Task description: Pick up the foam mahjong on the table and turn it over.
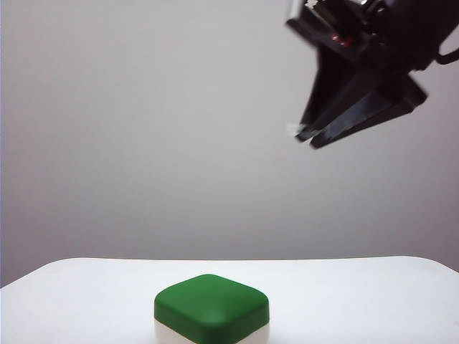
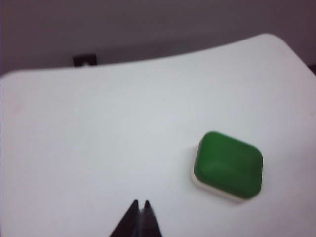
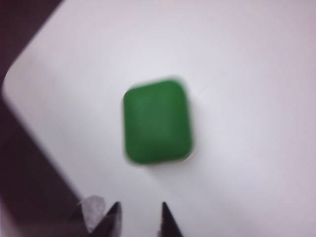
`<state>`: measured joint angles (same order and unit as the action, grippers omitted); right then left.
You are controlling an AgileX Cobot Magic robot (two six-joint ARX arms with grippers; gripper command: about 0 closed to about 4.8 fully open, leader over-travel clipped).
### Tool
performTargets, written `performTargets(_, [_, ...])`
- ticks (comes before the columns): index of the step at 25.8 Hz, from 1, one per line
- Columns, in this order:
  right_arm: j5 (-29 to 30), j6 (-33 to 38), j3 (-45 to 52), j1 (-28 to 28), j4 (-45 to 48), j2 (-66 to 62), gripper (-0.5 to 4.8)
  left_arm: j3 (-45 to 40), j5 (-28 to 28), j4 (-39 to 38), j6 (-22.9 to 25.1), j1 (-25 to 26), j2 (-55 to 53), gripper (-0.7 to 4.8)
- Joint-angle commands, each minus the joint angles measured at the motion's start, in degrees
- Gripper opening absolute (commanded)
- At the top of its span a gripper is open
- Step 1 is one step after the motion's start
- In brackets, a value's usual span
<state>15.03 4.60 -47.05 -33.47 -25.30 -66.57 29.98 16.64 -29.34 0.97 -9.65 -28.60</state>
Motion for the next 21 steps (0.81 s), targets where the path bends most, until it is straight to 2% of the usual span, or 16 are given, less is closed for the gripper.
performTargets(1, [-12.8, 1.3, 3.7, 1.4, 6.9, 8.9, 0.2, -2.3, -6.5, 5.7, -0.9, 0.0, 7.3, -0.06])
performTargets(3, [-12.4, 1.5, 4.6, 4.1, 8.5, 12.0, -0.05, -3.6, -7.0, 8.6, -1.8, 0.0, 10.2, -0.06])
performTargets(8, [-8.3, 1.6, 5.2, 14.4, 9.9, 17.4, -0.05, -8.5, -6.3, 14.4, -1.8, 0.0, 17.1, -0.06])
performTargets(12, [3.2, 1.9, 5.6, 23.3, 11.1, 19.5, -0.06, -12.7, -6.5, 15.8, -2.9, 0.0, 20.8, -0.06])
performTargets(13, [4.6, 1.9, 6.1, 24.7, 12.0, 20.1, -0.06, -13.7, -6.6, 15.8, -3.8, 0.2, 21.7, -0.06])
performTargets(15, [1.6, 2.4, 7.8, 24.9, 14.6, 22.1, -0.06, -14.8, -6.8, 15.8, -5.0, 0.2, 22.6, -0.06])
performTargets(16, [-3.4, 4.3, 11.3, 24.1, 20.2, 26.2, -0.06, -15.6, -6.8, 15.8, -5.1, 0.1, 23.6, -0.06])
performTargets(18, [-5.7, 6.3, 17.5, 22.6, 28.4, 32.4, -0.06, -16.0, -7.9, 16.1, -4.7, 0.1, 24.5, -0.06])
performTargets(21, [-12.9, 7.9, 24.2, 19.4, 30.3, 37.8, -0.06, -16.8, -9.1, 16.7, -2.0, 0.1, 25.1, -0.06])
